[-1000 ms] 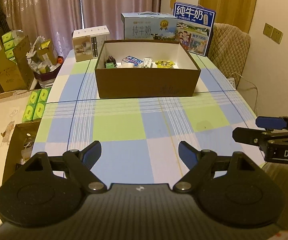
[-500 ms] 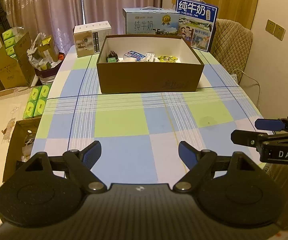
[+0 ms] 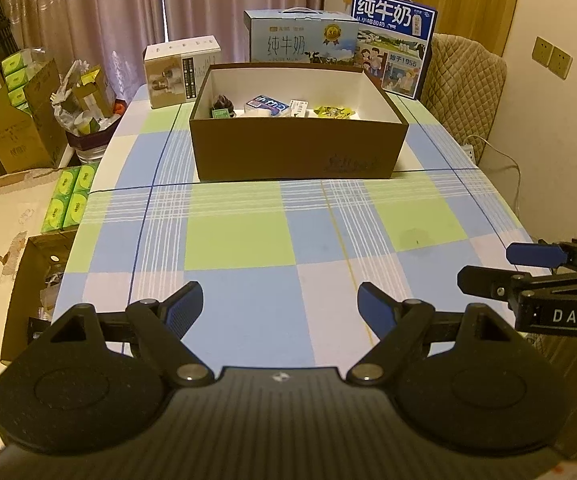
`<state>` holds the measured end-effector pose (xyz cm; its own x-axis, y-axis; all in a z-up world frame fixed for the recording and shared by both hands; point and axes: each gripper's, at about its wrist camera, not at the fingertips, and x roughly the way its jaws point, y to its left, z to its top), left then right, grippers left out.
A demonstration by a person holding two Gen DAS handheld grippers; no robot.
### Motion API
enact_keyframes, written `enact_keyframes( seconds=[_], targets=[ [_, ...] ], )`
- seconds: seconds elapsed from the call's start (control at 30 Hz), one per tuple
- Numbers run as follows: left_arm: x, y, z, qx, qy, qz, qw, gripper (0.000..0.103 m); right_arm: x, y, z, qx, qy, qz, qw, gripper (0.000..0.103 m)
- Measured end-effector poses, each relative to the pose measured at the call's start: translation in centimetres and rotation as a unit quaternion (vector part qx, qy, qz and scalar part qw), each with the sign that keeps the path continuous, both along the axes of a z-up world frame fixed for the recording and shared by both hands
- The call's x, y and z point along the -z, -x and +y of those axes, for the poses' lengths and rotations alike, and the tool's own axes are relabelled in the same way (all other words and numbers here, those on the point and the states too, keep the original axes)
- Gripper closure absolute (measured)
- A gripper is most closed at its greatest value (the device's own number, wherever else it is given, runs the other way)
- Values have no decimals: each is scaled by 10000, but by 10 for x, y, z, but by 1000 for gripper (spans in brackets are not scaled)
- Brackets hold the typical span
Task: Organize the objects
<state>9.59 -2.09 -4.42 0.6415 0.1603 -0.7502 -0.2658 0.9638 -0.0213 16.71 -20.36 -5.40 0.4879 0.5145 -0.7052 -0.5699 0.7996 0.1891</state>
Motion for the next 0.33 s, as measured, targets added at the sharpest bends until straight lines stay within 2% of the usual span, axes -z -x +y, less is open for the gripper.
enact_keyframes(
  seconds=[0.33],
  targets=[
    [3,-2,-2,26,33,-32,10000,21,2,-1,-1,40,23,9,10000,29]
  ],
)
